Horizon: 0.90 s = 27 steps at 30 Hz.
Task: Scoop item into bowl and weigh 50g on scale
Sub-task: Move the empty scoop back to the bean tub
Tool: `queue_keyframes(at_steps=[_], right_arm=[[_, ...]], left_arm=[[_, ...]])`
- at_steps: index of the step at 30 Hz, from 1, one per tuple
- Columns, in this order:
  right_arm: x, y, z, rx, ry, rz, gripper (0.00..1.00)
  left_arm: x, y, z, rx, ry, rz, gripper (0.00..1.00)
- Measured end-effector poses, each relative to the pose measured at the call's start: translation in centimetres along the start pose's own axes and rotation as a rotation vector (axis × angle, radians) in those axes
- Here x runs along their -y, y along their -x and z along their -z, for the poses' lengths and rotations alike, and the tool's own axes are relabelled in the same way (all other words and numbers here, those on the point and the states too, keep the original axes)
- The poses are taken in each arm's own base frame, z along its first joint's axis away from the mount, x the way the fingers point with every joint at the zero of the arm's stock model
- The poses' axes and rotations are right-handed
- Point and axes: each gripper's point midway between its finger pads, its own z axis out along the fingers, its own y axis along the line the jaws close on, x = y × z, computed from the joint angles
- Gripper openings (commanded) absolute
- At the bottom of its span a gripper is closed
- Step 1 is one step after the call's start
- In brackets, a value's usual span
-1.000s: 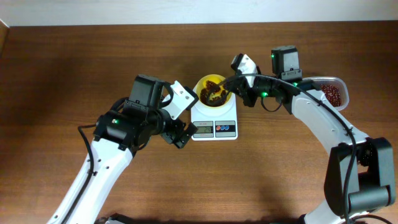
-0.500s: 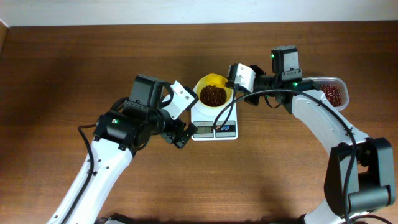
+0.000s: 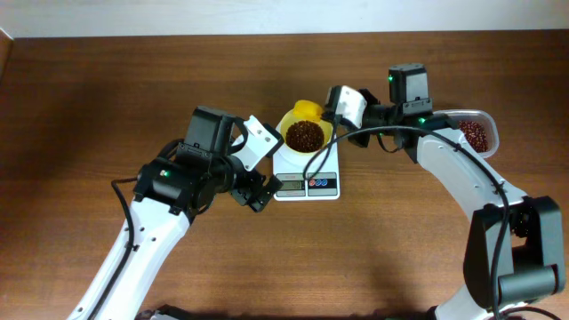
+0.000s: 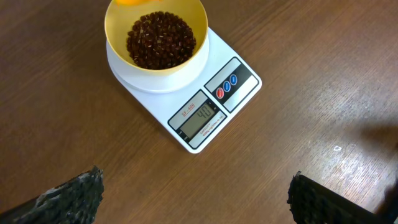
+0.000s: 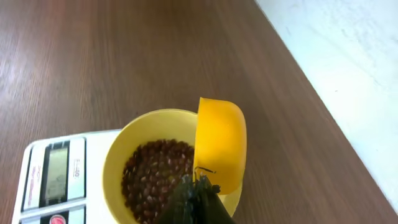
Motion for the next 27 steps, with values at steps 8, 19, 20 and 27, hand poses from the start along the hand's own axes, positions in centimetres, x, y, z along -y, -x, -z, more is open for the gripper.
queue_keyframes(at_steps=[8, 19, 20, 27], right_arm=[[3.7, 4.1, 1.2, 0.141, -0.13, -0.263, 0.04], [14.1, -5.4, 11.9, 0.097, -0.622, -0.796, 0.04], [14.3, -6.9, 13.2, 0.075, -0.651, -0.833, 0.04], [14.9, -11.9, 19.7, 0.019, -0.78, -0.967, 0.04]], left_arm=[[0.0, 0.0, 0.0, 0.0, 0.0, 0.0, 0.99], [0.0, 0.0, 0.0, -0.001, -0.001, 0.0, 0.99], [0.0, 0.0, 0.0, -0.001, 0.0, 0.0, 0.99], [0.0, 0.0, 0.0, 0.0, 0.0, 0.0, 0.99]])
